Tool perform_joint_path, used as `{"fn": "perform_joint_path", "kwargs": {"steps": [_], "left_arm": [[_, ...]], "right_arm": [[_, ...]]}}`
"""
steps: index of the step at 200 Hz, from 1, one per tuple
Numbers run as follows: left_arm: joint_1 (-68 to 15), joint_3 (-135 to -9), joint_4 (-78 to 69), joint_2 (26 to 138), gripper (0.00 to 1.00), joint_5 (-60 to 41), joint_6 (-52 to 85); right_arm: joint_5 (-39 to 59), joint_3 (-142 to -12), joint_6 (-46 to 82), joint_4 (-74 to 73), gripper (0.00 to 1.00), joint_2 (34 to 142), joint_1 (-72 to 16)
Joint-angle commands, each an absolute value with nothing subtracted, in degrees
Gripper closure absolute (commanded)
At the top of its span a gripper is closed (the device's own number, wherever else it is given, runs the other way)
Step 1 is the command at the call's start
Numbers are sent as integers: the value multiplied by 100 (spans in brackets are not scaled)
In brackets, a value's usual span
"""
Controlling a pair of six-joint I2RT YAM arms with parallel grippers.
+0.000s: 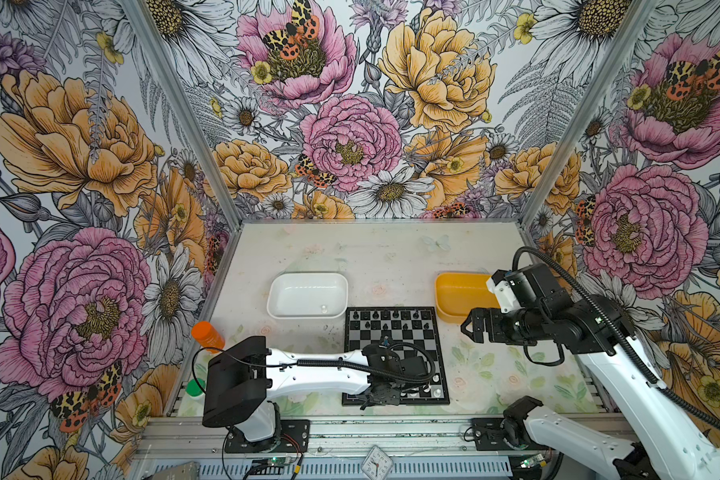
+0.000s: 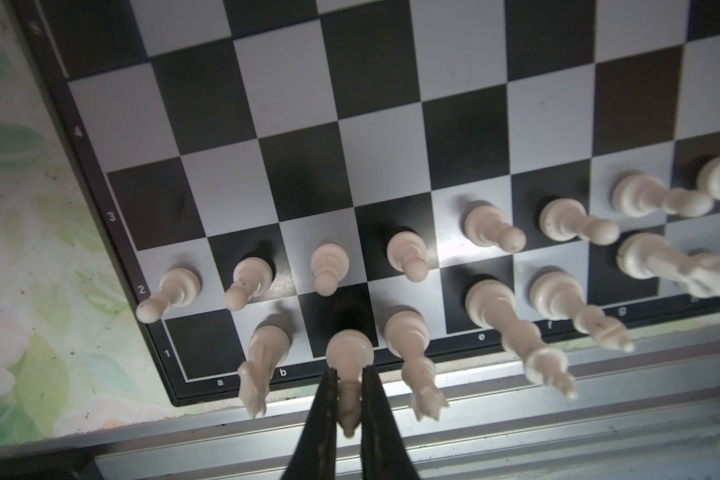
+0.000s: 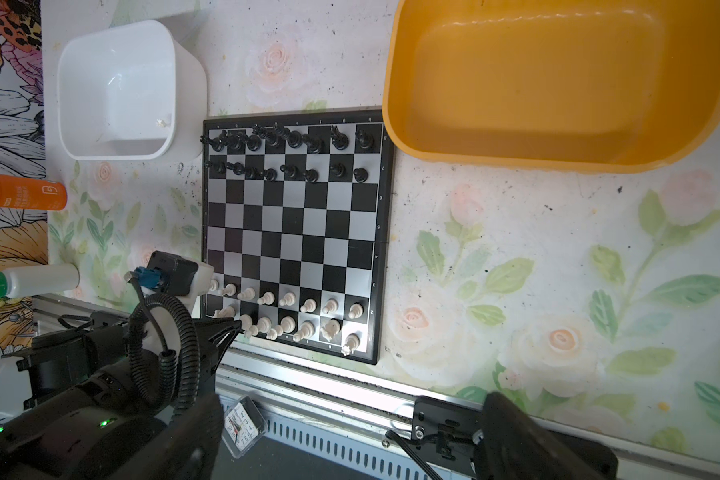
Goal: Set up the chess pieces on the board
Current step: 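Lower the white piece onto its near-row square and open the left gripper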
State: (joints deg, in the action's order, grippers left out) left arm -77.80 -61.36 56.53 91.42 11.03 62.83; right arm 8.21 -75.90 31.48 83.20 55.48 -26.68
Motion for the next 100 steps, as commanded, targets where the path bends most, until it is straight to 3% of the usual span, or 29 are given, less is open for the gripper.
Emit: {"fn": "perform_joint_path", "kwargs": {"steps": [1, 100], "left_arm": [[-7726, -6047, 5563, 9147, 92, 1040, 6198], [-7682, -6073, 5546, 9246, 91, 1015, 6101]], "right_arm": [[712, -7686, 3146, 8354, 1, 5450, -2663], [721, -7716, 3148, 8359, 1, 5484, -2654]]}}
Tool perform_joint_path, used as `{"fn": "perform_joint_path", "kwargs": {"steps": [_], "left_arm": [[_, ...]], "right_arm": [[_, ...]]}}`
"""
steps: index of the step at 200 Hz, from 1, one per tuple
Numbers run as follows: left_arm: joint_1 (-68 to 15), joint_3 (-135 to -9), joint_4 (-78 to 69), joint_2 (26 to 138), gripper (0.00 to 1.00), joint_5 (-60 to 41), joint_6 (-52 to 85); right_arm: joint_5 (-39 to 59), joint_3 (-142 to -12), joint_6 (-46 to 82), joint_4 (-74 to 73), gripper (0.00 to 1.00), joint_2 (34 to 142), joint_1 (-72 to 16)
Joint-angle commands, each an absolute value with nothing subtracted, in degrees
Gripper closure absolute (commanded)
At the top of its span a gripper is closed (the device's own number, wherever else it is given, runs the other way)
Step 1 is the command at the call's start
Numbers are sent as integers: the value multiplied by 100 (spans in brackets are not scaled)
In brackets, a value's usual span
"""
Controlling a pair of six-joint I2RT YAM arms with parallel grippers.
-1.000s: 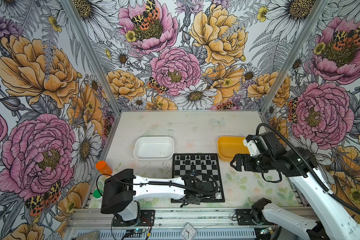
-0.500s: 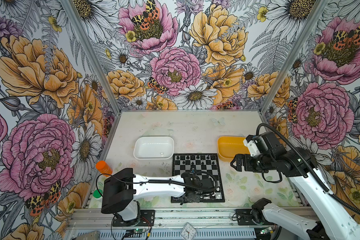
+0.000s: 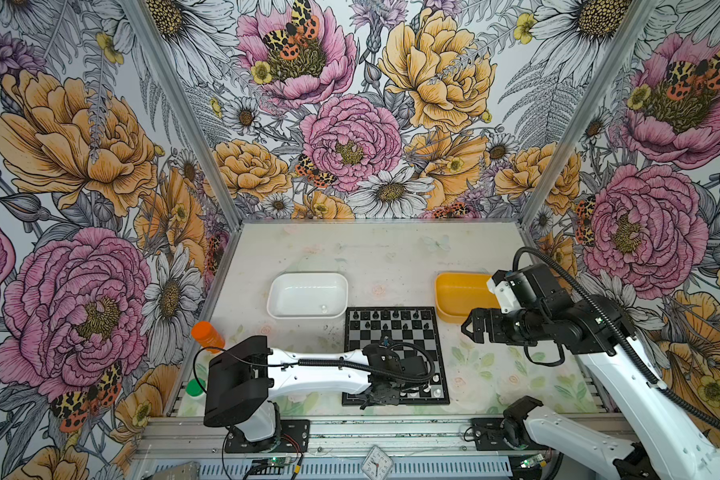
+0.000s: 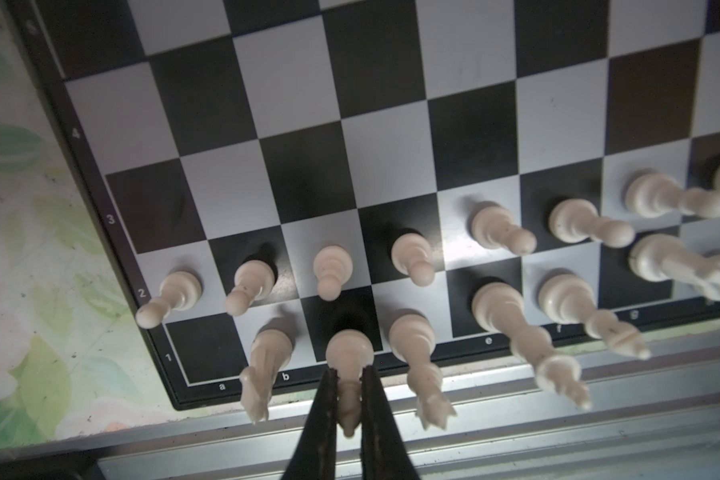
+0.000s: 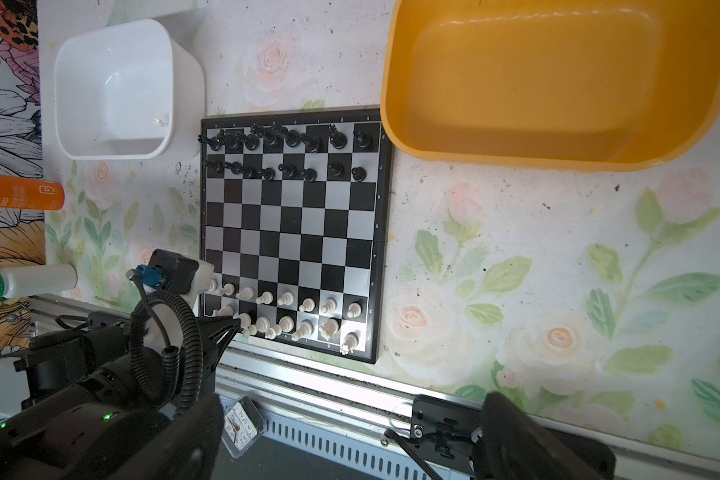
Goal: Set up the chess pieces on the board
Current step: 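Lower the white piece onto its near-row square and open the left gripper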
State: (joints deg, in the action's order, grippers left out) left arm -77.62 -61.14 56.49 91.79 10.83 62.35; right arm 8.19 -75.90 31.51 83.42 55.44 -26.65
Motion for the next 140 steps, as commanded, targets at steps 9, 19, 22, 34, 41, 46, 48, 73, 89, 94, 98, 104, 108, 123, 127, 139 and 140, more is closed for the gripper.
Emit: {"fn": "perform_joint_path", "kwargs": {"steps": [9, 19, 22, 34, 41, 46, 48, 73, 89, 94, 98, 104, 108, 123, 127, 139, 140], "left_arm": [[-7673, -6073, 5542, 9254, 91, 1003, 6091], [-7664, -6088, 5546, 9270, 91, 998, 6065], [-7664, -6091, 5546, 9274, 91, 1000, 6060], [-7647, -6100, 5546, 9278, 91, 1008, 6043], [-7645, -6108, 5546, 9282, 91, 1000, 6033], [-7646, -6107, 5546, 9287, 91, 989, 6036], [-7646, -6108, 5546, 9291, 91, 994, 6038], [-7646, -6134, 5546, 9320, 89, 975, 6013], [-7646, -6161, 5546, 9328, 79, 958, 5994], [-7646, -6167, 5546, 9330, 76, 956, 5986], [-7646, -6174, 5546, 9330, 76, 952, 5985], [-7646, -6178, 5546, 9321, 75, 954, 5990], [-7646, -6185, 5554, 9318, 75, 956, 5994], [-7646, -6184, 5555, 9283, 74, 969, 6011], [-7646, -6183, 5555, 9267, 73, 975, 6012], [-7646, -6192, 5563, 9217, 73, 998, 6011], [-7646, -6194, 5563, 9218, 73, 995, 6011]], "right_arm": [[721, -7710, 3146, 8354, 1, 5484, -2654], [725, -7723, 3139, 8358, 1, 5493, -2654], [721, -7720, 3138, 8359, 1, 5500, -2654], [725, -7730, 3135, 8360, 1, 5504, -2654], [726, -7730, 3122, 8358, 1, 5506, -2654], [725, -7741, 3128, 8359, 1, 5511, -2655], [726, -7743, 3127, 8361, 1, 5511, -2654], [738, -7738, 3120, 8364, 1, 5528, -2646], [746, -7738, 3110, 8362, 1, 5536, -2646], [747, -7738, 3101, 8359, 1, 5537, -2646], [751, -7742, 3102, 8363, 1, 5545, -2646], [747, -7736, 3101, 8358, 1, 5546, -2650], [747, -7734, 3102, 8362, 1, 5546, -2646], [738, -7724, 3090, 8361, 1, 5546, -2637], [738, -7719, 3094, 8363, 1, 5546, -2637], [740, -7715, 3089, 8360, 1, 5546, -2632], [739, -7716, 3091, 8359, 1, 5546, -2635]]}}
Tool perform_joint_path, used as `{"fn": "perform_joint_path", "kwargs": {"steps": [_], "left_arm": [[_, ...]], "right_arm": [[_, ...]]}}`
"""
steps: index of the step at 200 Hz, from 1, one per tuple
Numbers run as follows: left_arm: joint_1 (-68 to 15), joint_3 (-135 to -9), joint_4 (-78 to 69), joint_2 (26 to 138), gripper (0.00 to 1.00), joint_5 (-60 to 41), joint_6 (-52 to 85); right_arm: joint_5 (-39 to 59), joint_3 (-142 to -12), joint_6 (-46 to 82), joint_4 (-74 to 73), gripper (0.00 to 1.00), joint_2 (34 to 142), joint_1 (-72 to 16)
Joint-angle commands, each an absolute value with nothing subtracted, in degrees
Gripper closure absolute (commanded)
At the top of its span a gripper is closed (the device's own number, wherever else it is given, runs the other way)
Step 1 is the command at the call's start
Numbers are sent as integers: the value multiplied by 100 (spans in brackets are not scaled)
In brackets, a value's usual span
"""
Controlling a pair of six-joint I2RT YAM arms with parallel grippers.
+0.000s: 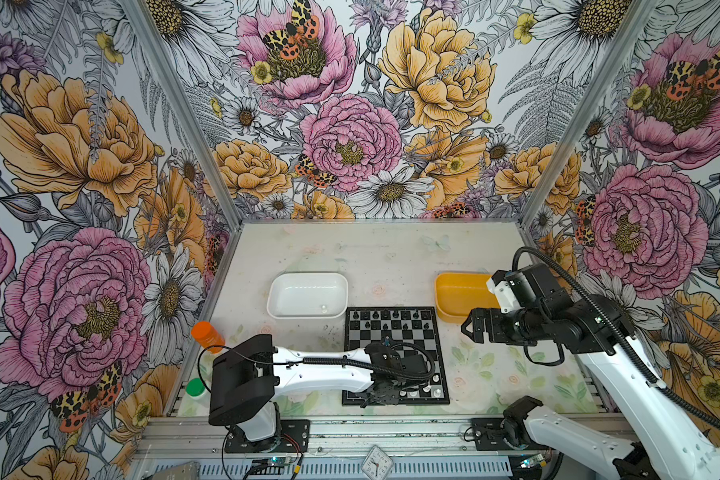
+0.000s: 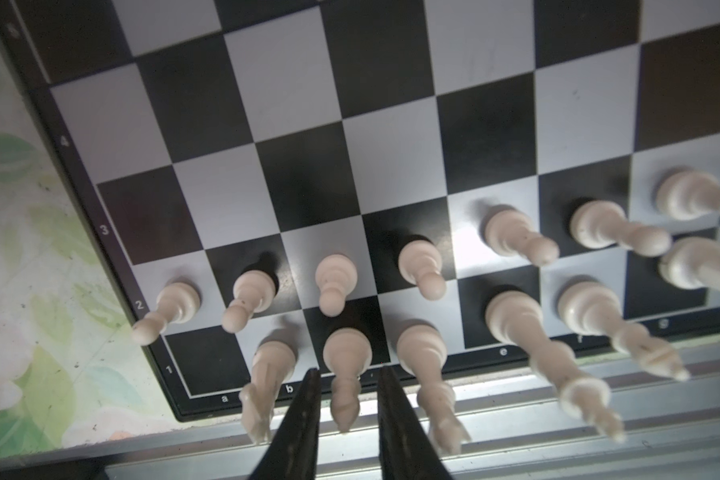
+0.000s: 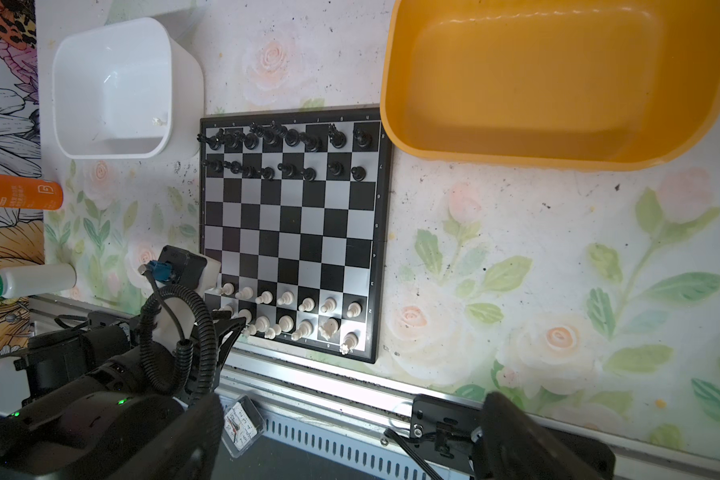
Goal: Set up the chess pieces on the board
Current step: 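Lower the white piece onto its near-row square and open the left gripper, then lift the left gripper back to the white bin while the right arm moves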
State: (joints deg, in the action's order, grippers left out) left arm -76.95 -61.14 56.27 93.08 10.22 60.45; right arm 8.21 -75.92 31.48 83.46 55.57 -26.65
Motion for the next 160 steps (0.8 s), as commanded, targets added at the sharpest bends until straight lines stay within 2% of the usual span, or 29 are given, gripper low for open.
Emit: {"fn": "perform_joint_path", "kwargs": {"steps": [1, 102, 134, 160], "left_arm": [[-7646, -6191, 5563, 9215, 73, 994, 6012], [-6935, -6535, 5936, 8532, 73, 1411, 5783], [-6268, -7102, 6322, 8042, 69, 1711, 5434], [-5296, -7389, 6487, 7568, 65, 1829, 5091]], "right_arm": [[739, -7712, 3088, 8359, 1, 5546, -2636], [730, -7905, 2902, 8315, 1, 5767, -2575], [722, -8195, 2774, 8236, 1, 6046, -2515], [806, -8455, 2716, 8060, 1, 6397, -2511]]}}
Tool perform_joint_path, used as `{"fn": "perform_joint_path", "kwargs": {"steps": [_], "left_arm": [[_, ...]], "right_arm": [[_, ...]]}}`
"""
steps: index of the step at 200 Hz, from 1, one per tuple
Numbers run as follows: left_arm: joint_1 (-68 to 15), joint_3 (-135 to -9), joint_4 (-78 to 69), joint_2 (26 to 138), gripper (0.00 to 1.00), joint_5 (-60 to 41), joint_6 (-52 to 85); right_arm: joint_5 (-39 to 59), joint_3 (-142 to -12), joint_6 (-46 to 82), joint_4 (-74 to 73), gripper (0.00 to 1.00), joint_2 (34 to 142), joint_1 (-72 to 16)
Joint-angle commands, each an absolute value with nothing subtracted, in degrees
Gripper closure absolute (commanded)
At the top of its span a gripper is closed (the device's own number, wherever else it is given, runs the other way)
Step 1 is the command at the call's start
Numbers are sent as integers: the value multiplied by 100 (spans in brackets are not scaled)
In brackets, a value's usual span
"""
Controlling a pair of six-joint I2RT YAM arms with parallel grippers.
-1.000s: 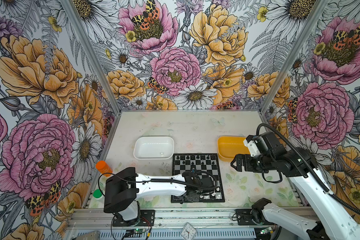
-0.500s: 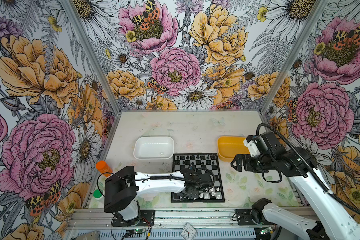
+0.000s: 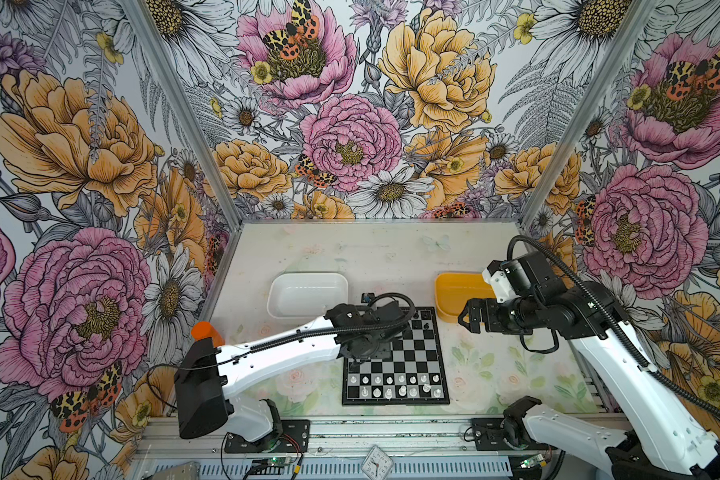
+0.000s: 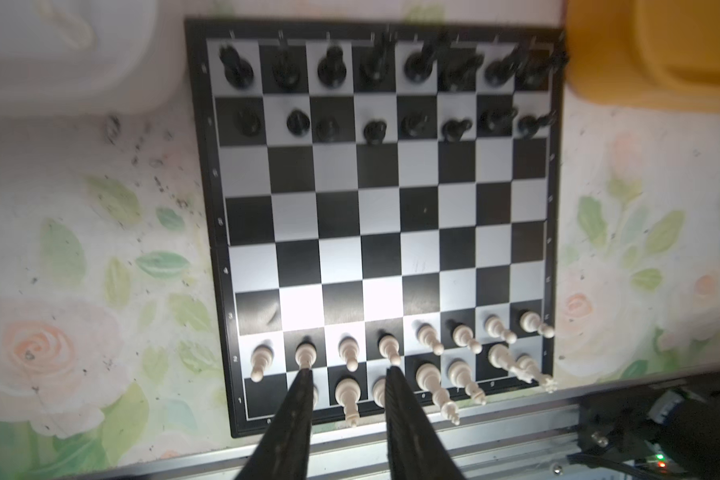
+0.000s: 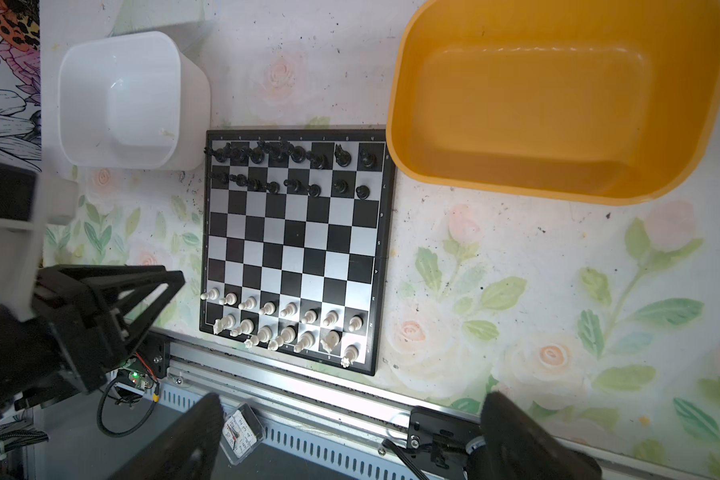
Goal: Set up the chess pieces on the board
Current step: 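Lift the left gripper back to the white bin while the right arm moves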
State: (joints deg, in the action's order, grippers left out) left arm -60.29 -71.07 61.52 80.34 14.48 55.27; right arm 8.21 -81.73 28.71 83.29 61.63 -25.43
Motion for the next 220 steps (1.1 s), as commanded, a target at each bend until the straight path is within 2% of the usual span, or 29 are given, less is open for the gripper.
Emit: {"fn": "perform_joint_path", "kwargs": {"steps": [1, 49, 111, 160, 220], "left_arm": [[-5263, -7399, 6482, 7550, 65, 1829, 5077], [-3233, -7659, 6465, 7239, 60, 1468, 4176], [-1333, -8126, 6199, 8126, 59, 855, 3206], [-407, -8037, 5620, 8563, 58, 373, 3035], [-150, -8096, 5380, 9188, 59, 393, 2734]], "right_arm": [[807, -8460, 2716, 8051, 1, 6411, -2512], [788, -8688, 2711, 7559, 1, 7069, -2505], [777, -9585, 2808, 6968, 1, 8440, -2664], [771, -10976, 2900, 6974, 1, 9817, -2769], [834, -12180, 2978, 7094, 1, 10927, -2777]]}}
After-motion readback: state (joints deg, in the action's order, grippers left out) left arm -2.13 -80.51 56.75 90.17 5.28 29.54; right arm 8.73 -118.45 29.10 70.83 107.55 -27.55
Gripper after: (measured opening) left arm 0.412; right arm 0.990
